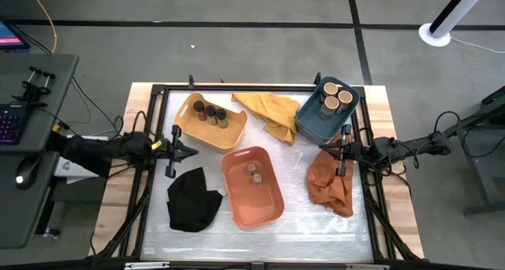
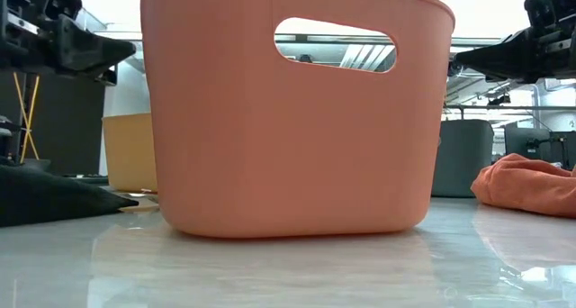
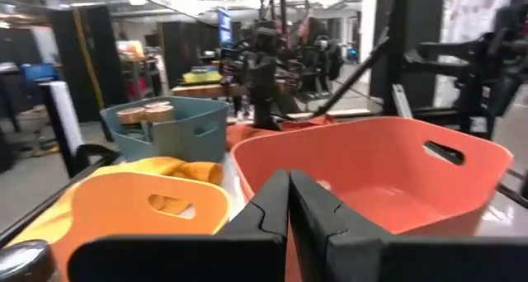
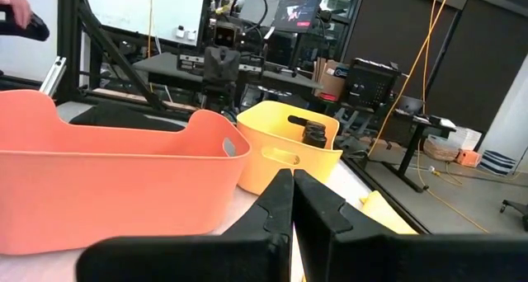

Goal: Sort spices by type
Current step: Return to Home Position

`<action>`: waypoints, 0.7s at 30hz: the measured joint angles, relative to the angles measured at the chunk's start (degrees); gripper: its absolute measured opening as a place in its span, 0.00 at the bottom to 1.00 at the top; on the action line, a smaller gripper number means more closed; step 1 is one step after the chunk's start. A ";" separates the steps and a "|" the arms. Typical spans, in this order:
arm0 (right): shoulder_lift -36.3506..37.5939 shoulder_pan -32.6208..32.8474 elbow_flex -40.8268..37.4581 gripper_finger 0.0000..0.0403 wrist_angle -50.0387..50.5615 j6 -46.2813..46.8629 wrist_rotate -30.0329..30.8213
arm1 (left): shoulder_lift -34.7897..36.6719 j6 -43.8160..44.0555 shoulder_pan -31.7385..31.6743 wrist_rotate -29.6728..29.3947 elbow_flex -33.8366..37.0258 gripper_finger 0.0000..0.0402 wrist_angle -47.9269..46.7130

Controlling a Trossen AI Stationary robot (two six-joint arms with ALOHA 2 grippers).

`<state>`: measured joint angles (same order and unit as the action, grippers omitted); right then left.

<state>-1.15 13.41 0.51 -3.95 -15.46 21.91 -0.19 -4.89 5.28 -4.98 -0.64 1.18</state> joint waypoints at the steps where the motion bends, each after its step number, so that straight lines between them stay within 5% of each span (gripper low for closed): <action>1: 0.00 0.00 0.00 0.00 -0.02 0.00 0.02 | 0.00 -0.03 -0.72 1.60 0.00 0.00 -0.26; 5: 0.00 0.01 0.00 0.00 -0.01 0.00 0.00 | 0.00 2.68 -3.84 5.56 0.00 0.00 -0.74; 21: 0.00 0.00 0.00 0.00 -0.02 0.00 0.00 | -0.18 3.15 -6.86 5.71 0.01 0.00 -0.66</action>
<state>-1.15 13.41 0.51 -3.97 -15.46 21.91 -0.37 -1.74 -1.58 0.73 -0.64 0.51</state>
